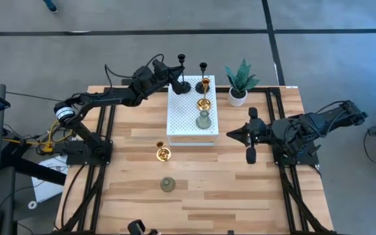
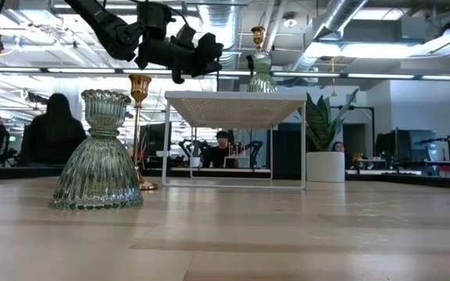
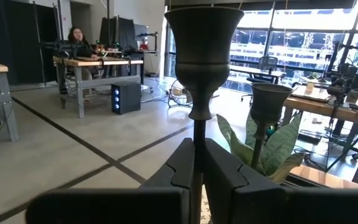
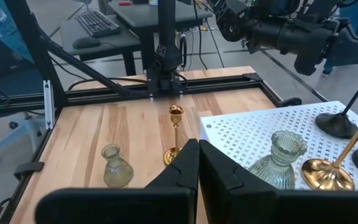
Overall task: Pick & Place candle stick holders
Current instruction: Put the black candle holder aligned with the other black candle holder on the shelf
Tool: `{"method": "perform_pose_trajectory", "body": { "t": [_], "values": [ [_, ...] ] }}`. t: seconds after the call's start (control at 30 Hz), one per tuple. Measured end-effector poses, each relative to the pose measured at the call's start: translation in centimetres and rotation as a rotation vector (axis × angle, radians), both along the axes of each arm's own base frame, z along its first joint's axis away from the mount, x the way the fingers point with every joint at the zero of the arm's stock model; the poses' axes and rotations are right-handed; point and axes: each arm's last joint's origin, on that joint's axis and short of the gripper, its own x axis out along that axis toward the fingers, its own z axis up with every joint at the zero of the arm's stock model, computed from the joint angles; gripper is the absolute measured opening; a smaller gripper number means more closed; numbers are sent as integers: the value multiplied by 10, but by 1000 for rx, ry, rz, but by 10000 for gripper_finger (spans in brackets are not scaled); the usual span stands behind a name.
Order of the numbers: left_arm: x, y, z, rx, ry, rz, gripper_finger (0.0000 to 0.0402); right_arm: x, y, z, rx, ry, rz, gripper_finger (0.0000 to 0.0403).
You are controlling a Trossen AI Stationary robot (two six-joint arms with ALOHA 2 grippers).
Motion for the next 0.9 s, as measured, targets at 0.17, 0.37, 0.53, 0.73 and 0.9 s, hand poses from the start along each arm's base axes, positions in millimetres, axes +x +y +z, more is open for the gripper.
{"method": "perform_pose_trajectory", "body": {
  "t": [0.17, 0.37, 0.53, 0.73, 0.9],
  "values": [
    [0, 0, 0, -4, -2, 0, 34, 0, 0, 0, 0, 0, 0, 0],
    [2, -1, -3, -17, 12, -4, 51, 0, 0, 0, 0, 0, 0, 0],
    [2, -1, -3, -16, 10, -5, 63, 0, 0, 0, 0, 0, 0, 0],
    [2, -1, -3, -34, -5, -14, 91, 0, 0, 0, 1, 0, 1, 0],
    [2, -1, -3, -36, -5, -15, 139, 0, 0, 0, 1, 0, 4, 0]
  ]
}}
